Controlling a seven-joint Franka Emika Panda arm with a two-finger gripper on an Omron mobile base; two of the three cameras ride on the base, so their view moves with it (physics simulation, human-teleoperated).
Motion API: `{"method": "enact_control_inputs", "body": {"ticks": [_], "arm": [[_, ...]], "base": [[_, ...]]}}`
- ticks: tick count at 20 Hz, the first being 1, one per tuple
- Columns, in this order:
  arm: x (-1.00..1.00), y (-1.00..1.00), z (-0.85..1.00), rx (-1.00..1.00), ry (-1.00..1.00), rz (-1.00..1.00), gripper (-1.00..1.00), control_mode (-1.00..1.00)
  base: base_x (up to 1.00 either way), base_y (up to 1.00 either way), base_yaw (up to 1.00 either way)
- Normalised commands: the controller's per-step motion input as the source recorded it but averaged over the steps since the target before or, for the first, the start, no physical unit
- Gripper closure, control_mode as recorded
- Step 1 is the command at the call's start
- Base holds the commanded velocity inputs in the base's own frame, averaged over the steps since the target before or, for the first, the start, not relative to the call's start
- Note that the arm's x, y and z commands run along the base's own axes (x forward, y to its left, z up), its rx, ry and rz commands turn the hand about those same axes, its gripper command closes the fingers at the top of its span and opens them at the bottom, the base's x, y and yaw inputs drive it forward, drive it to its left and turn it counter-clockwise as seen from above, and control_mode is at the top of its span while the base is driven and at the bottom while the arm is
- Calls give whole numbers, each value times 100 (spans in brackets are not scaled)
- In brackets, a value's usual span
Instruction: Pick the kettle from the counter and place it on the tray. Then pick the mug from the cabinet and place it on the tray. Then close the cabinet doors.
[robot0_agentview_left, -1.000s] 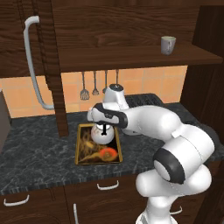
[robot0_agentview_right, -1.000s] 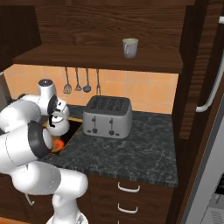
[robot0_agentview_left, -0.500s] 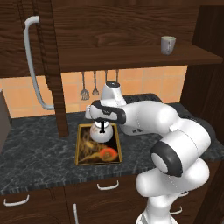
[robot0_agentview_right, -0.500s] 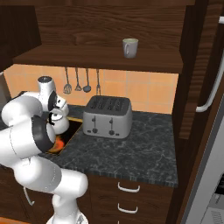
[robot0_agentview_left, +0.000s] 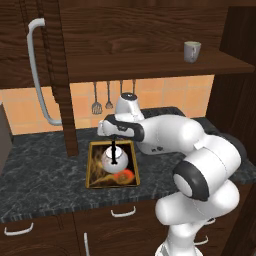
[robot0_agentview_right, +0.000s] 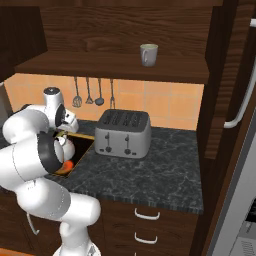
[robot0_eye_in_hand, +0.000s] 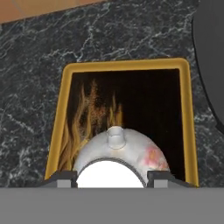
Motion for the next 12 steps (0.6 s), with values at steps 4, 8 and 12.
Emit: {"method": "enact_control_inputs", "body": {"ticks": [4, 8, 12], "arm": [[-1, -3, -1, 8, -1, 0, -100, -100], [-38, -3, 32, 7, -10, -1, -100, -100], [-92, -18, 53, 0, -5, -7, -100, -100]], "base": [[0, 0, 0], [0, 0, 0], [0, 0, 0]]}}
